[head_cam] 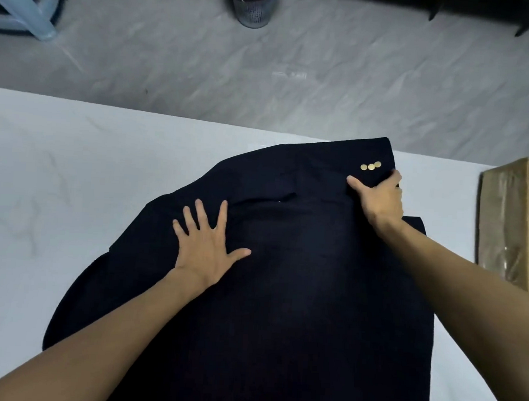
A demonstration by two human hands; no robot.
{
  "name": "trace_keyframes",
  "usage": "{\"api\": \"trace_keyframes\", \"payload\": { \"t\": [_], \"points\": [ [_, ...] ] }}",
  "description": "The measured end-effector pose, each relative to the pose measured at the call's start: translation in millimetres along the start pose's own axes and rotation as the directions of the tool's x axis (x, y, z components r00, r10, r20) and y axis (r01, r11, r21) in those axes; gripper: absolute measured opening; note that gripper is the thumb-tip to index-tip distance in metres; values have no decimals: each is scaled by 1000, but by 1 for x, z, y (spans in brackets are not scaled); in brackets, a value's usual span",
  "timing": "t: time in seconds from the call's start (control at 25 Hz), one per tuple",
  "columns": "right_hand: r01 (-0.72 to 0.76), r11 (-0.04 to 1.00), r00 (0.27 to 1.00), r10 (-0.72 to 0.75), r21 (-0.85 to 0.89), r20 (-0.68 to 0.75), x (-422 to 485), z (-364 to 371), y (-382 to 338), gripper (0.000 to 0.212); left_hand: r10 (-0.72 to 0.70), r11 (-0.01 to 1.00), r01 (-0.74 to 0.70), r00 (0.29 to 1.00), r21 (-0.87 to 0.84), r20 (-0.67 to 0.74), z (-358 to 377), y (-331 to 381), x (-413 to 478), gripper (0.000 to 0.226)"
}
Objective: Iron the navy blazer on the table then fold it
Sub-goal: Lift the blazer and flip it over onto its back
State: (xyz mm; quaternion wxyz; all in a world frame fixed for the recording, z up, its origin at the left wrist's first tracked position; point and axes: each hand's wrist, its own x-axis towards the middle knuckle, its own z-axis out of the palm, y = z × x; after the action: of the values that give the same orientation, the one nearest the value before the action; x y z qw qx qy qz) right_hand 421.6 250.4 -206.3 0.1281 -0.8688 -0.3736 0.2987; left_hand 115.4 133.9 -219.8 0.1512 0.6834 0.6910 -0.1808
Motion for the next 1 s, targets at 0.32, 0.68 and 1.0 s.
{"api": "trace_keyframes", "payload": {
  "t": [0.32,0.68,1.0],
  "points": [
    [269,934,960,-279,234,9,25,-13,-13,7,354,932,-310,890,187,-287,-15,38,6,79],
    [384,916,889,-334,-115,312,7,-91,77,30,317,901,-303,948,-310,-7,-65,73,72,32],
    [469,680,861,-493,-564,123,27,-76,92,51,302,952,-304,950,-24,-79,-67,85,80,49]
  ]
}}
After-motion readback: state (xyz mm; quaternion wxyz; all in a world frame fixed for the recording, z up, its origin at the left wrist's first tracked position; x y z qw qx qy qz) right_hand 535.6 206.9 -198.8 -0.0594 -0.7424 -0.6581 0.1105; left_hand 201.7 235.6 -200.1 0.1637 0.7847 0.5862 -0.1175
